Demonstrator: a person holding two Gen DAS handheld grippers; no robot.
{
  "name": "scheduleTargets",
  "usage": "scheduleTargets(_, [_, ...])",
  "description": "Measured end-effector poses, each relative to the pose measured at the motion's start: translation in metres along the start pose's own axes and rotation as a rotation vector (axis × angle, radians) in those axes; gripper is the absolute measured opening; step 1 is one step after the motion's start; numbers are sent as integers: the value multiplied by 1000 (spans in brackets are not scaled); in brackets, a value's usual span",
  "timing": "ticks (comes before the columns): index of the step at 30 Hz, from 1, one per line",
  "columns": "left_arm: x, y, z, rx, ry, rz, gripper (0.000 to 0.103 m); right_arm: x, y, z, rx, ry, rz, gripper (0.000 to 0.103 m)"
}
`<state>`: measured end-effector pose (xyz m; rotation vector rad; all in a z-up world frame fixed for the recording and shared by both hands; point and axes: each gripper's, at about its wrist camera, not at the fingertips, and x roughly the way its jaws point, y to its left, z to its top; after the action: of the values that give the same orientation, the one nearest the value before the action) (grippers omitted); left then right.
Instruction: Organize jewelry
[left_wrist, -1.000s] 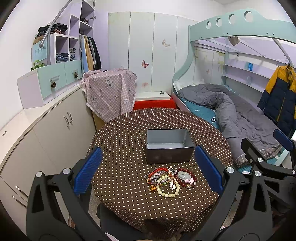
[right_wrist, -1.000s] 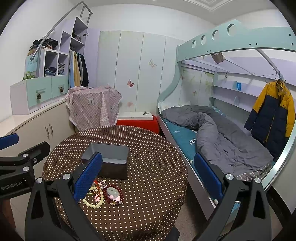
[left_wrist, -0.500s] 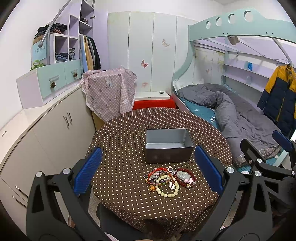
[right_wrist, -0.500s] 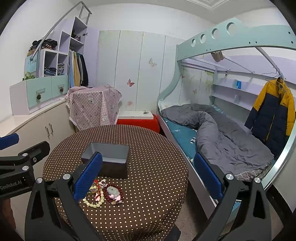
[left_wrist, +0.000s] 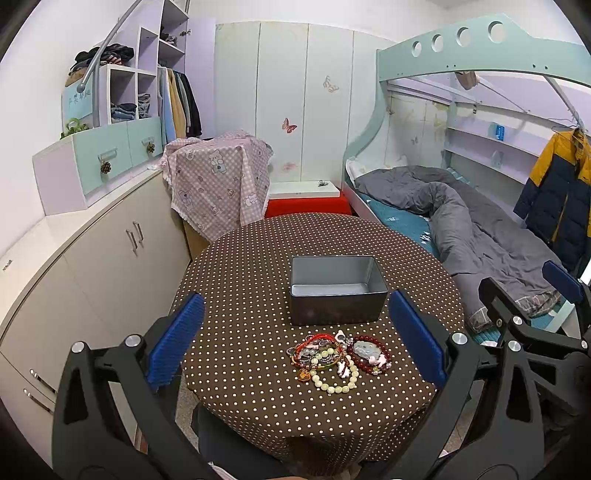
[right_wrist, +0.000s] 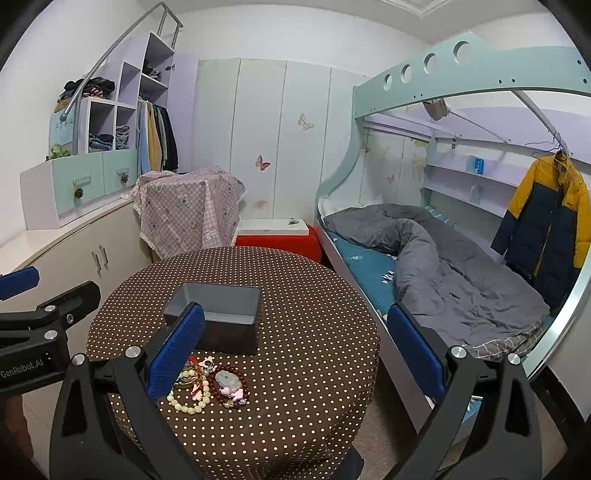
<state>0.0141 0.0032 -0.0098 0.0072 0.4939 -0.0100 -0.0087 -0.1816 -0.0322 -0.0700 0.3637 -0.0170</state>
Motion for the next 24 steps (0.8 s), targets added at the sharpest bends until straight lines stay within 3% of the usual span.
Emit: scheduleTargets(24, [7, -2, -6, -3, 10, -4, 97, 5, 5, 2, 17, 27, 20, 95])
